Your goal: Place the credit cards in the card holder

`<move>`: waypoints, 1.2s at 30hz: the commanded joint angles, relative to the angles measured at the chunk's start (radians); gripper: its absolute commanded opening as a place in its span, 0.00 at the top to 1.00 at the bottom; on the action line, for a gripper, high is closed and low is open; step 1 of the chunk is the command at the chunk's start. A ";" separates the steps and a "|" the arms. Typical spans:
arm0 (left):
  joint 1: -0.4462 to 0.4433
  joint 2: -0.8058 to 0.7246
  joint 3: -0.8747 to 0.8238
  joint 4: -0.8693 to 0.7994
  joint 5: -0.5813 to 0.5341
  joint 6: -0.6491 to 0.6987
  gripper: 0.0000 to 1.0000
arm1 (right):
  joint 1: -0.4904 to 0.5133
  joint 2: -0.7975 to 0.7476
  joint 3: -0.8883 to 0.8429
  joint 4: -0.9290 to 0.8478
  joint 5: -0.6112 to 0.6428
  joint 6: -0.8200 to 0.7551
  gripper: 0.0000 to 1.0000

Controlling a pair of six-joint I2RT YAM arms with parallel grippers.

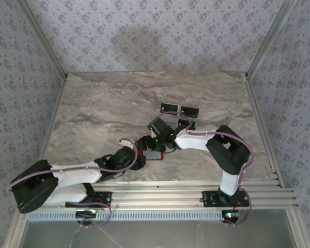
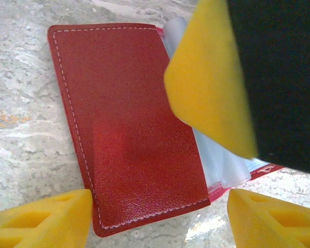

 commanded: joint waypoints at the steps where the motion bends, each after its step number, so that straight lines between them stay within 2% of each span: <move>1: -0.028 0.001 0.043 0.126 -0.011 0.022 0.31 | 0.004 0.037 -0.006 -0.030 -0.013 0.018 0.26; 6: -0.052 -0.035 0.046 0.084 -0.065 0.016 0.31 | 0.004 0.035 -0.005 -0.033 -0.012 0.022 0.26; 13: -0.106 -0.142 0.045 -0.102 -0.211 -0.037 0.32 | 0.004 0.032 -0.006 -0.033 -0.014 0.022 0.25; 25: -0.131 -0.131 0.035 -0.076 -0.216 -0.026 0.32 | 0.003 0.036 -0.003 -0.030 -0.021 0.022 0.24; 36: -0.132 0.008 0.092 -0.014 -0.216 0.029 0.31 | 0.003 0.032 -0.006 -0.030 -0.026 0.026 0.24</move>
